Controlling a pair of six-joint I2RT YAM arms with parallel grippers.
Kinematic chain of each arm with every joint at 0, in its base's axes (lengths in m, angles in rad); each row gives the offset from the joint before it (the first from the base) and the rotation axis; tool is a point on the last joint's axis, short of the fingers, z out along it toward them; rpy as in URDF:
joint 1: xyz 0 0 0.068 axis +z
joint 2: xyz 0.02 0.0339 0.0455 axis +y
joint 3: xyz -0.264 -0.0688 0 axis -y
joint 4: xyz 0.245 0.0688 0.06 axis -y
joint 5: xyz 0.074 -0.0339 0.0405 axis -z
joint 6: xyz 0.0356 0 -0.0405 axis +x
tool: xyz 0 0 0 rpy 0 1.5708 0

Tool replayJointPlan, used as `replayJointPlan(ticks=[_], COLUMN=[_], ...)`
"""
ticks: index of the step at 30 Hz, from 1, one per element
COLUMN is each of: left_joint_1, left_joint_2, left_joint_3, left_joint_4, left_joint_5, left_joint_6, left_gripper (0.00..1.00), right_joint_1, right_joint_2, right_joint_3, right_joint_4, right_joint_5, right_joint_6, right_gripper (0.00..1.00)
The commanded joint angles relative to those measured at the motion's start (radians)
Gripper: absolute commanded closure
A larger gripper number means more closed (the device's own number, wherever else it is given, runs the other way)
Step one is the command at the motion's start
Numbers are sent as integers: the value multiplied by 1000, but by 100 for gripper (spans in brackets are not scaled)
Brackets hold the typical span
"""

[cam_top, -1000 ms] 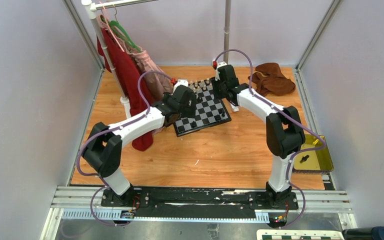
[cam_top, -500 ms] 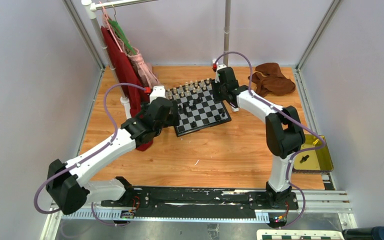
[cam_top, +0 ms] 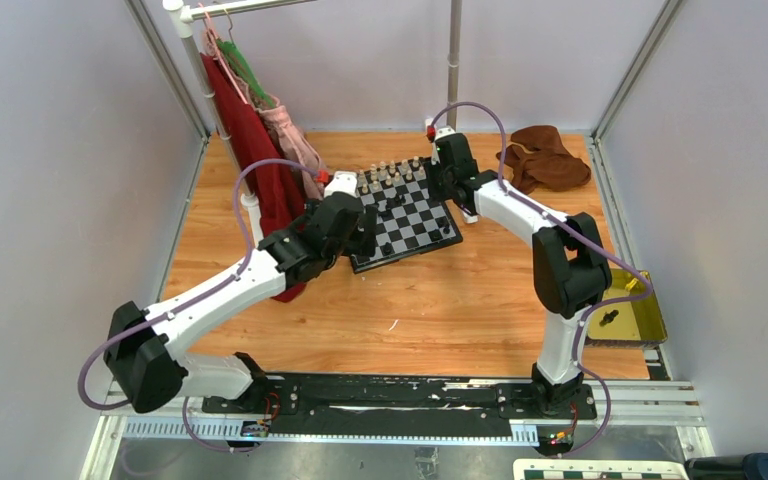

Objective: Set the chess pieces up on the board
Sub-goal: Adjust the distractor at the center of the board.

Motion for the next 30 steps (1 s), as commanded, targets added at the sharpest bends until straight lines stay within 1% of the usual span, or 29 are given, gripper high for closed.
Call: replayJointPlan(ticks=[1, 10, 14, 17, 23, 26, 30], left_joint_1=[-9, 7, 60, 103, 179, 201, 223], left_joint_2=[48, 181, 242, 290, 390, 407, 385], left_joint_3=[62, 112, 120, 134, 186, 186, 151], left_joint_4=[37, 113, 161, 201, 231, 244, 229], left_joint_5=[44, 53, 87, 86, 68, 58, 25], left_joint_6=[52, 100, 89, 82, 80, 84, 62], left_gripper=[7, 5, 5, 5, 5, 5, 4], right_joint_1=[-8, -25, -39, -48, -55, -55, -55], right_joint_2=[-25, -4, 2, 9, 35, 44, 52], right_joint_3=[8, 36, 40, 40, 55, 67, 77], right_joint_4=[1, 21, 31, 38, 44, 45, 46], right_joint_5=[41, 73, 77, 76, 68, 69, 61], right_joint_6=[11, 21, 27, 32, 33, 29, 25], right_gripper=[69, 69, 69, 69, 70, 70, 70])
